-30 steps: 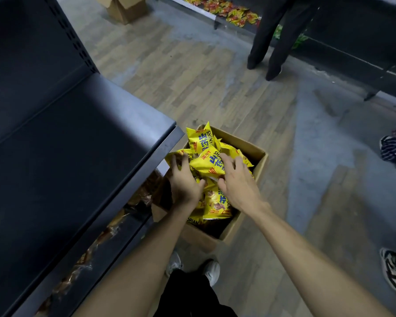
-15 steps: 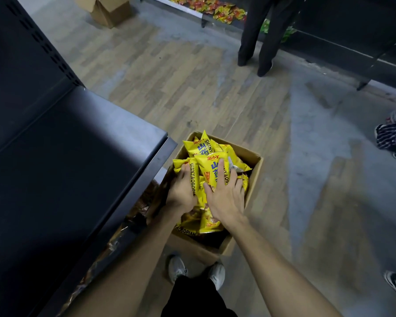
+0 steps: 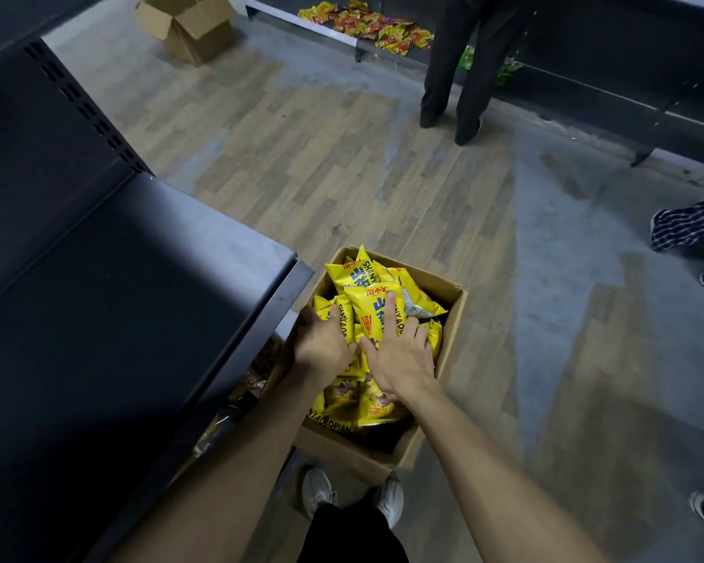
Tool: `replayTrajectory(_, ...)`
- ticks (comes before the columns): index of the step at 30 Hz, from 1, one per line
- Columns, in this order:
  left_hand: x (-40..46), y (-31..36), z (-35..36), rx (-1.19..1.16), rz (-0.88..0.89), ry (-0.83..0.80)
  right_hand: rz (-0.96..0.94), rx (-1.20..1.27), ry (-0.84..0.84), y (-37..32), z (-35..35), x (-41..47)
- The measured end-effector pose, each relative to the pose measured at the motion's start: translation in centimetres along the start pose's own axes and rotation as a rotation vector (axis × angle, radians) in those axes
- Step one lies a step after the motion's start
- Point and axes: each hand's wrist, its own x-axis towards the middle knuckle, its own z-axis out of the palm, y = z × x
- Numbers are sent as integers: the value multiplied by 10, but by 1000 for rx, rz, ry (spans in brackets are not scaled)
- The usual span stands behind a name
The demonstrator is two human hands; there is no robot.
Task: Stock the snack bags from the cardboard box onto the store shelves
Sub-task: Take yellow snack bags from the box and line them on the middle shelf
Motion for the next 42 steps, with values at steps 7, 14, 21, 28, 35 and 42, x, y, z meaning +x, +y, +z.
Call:
replayTrajectory(7,-13,-4,-12,-242,-1,30,-132,-167,108,7,-22,-14)
replayTrajectory(14,-73,-4,-30,-217,97,214,-224,-57,161,16,-63,-38)
replayTrajectory(21,-140,-8,-70,-103,121,366,-392,-73,240,5,-116,-71)
replayTrajectory(28,-244,-53,-118,-223,-44,602,-655,-35,328,-67,-165,-122)
replayTrajectory(35,-383,-145,-120,-212,-317,783,-930,-19,340,-147,-156,-235)
replayTrajectory(42,-514,-201,-82,-252,-539,935,-1129,44,354,-179,-132,-358)
